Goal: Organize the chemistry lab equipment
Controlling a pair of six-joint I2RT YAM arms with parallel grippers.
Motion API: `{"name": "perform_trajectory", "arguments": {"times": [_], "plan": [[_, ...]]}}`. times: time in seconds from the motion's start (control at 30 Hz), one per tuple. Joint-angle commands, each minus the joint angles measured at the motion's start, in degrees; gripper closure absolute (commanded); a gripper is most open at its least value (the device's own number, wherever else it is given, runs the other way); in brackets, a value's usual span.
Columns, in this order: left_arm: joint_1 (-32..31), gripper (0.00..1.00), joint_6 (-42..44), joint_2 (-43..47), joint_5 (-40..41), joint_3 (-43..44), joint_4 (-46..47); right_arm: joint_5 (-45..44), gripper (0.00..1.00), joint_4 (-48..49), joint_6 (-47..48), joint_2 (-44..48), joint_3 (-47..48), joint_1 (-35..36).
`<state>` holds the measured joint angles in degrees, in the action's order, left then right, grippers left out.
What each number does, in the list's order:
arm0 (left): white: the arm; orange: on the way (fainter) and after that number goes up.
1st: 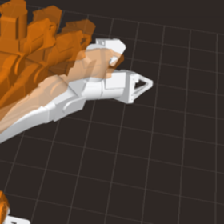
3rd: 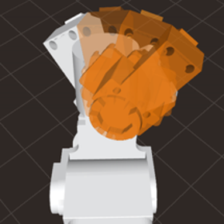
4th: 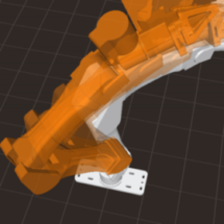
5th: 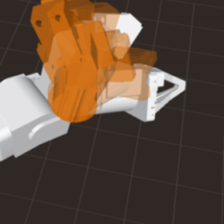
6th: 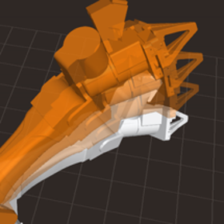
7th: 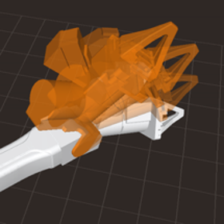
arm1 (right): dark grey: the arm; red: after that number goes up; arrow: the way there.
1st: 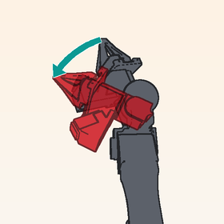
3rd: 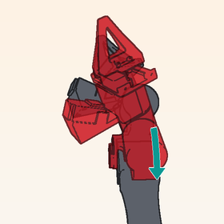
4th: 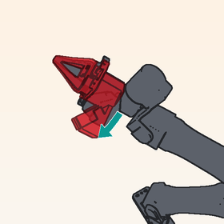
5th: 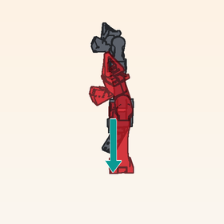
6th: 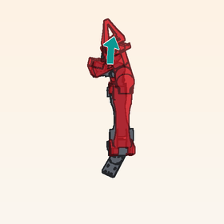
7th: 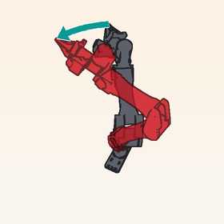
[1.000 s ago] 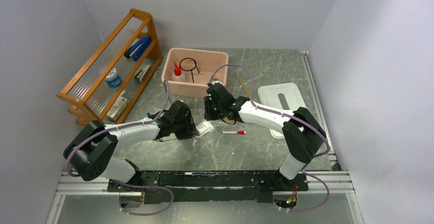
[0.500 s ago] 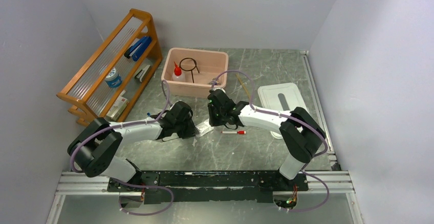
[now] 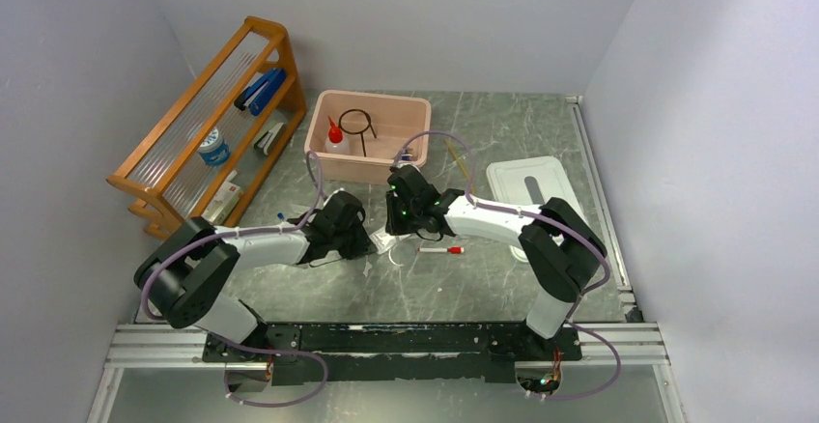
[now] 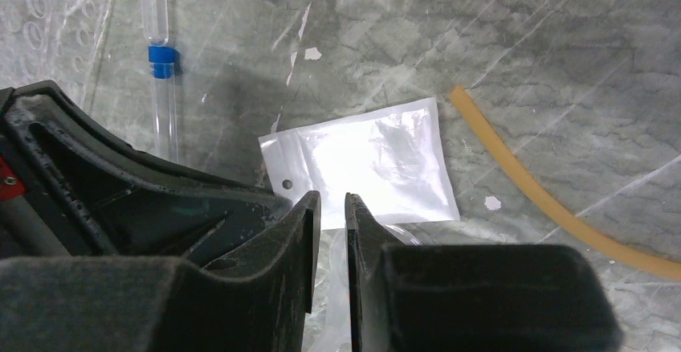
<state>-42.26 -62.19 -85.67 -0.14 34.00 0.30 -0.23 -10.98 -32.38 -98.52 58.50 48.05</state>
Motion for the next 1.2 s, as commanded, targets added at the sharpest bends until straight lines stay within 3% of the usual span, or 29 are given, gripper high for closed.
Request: {"name": "perform_trajectory", "arguments": {"times": [0.0,0.57,0.73,0.83,0.93,1.07,1.17], "plan": [[-0.5,0.94,2.3,-2.6,3.4,0.1,-4.5,-1.3,0.79,-2.8,0.1,-0.2,-0.8,0.4],[-0.5,0.95,16.7,14.9,13.3,9.3,-17.8,-10.1,0.62,-9.6,-3.3,9.4,8.0,0.1],[-0.3,0.95,18.6,16.0,15.3,14.1,-24.4,-9.0,0.58,-10.2,-0.4,8.6,11.2,-0.5],[-0.3,0.76,16.4,15.6,13.7,14.0,-25.8,-7.5,0.57,-13.3,2.0,5.3,13.3,-0.4],[-0.3,0.63,13.9,17.5,17.3,13.2,-29.3,-6.5,0.53,-16.5,3.9,1.7,15.8,0.9],[0.8,0.53,11.4,23.0,24.1,13.3,-34.3,-7.4,0.46,-22.2,6.4,-4.8,21.9,3.8],[1.3,0.52,11.1,26.9,29.9,14.9,-38.1,-8.4,0.43,-26.1,7.8,-9.6,25.7,6.6]]}}
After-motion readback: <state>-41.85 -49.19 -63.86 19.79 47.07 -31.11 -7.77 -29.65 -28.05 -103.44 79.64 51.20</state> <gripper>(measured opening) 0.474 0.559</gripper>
